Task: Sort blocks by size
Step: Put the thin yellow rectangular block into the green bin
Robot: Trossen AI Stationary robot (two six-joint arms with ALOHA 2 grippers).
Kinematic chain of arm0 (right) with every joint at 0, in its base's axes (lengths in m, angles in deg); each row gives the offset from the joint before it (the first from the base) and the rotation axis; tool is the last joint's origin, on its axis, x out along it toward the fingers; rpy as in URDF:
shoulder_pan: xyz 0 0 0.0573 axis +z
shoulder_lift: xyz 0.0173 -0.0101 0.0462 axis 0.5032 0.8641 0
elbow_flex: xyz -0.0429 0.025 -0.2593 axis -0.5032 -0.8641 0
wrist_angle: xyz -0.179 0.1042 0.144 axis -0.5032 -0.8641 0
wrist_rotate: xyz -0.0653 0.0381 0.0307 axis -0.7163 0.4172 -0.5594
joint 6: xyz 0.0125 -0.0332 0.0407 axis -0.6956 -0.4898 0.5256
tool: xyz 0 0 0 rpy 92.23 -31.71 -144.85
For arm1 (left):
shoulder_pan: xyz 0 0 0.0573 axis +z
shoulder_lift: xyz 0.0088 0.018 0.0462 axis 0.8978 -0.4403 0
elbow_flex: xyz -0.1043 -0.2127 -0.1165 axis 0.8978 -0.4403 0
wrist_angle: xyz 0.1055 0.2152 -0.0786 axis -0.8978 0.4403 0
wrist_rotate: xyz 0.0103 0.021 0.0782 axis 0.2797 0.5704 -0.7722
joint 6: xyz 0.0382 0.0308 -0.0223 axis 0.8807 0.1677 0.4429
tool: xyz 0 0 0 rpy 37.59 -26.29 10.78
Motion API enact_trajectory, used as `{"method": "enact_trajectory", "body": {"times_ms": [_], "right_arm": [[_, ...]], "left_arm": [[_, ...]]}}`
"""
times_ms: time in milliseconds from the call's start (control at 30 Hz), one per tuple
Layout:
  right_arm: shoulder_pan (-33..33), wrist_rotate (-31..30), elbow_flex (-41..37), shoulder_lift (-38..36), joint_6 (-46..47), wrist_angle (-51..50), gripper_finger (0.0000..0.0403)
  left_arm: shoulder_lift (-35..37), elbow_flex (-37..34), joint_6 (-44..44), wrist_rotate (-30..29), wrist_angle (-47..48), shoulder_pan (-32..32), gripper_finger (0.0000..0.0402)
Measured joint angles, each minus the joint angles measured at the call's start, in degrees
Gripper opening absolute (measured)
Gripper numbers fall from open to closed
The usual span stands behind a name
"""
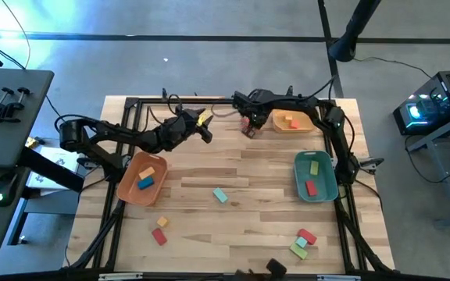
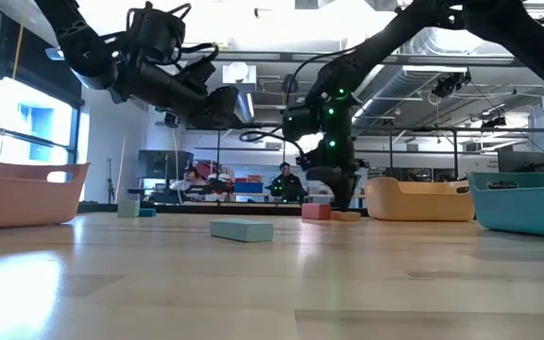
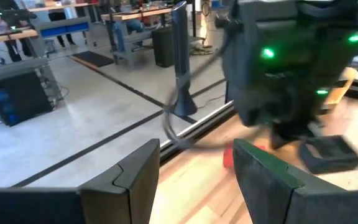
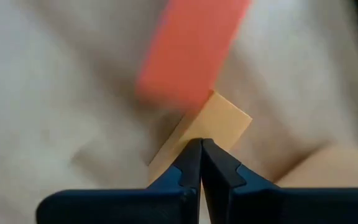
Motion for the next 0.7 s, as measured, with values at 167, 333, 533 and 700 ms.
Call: {"method": "enact_trajectory", "body": {"times_ms": [167,333,533,700], "right_arm": [[5.31,-1.24,-5.40,-2.25,-0.07,-2.18,0.0002],[11.58,-0.62,-17.48,-10.86,0.08,3.05,0.0002],[19.43,1.64,-33.54,-28.30,6.44,20.50,0.0002],[24.36,0.83,-47.33,-38.21,13.61,33.28,0.0020]], "left_arm": [[2.11,0.02,-0.02,-7.25,4.69,-3.86,0.0188],[6.78,0.07,-1.72,-11.42,11.91,-8.64,0.0188],[9.12,-0.68,-5.76,-11.80,13.55,-14.11,0.0188],[8.37,-1.58,-10.34,-11.80,12.99,-18.51,0.0188]]}}
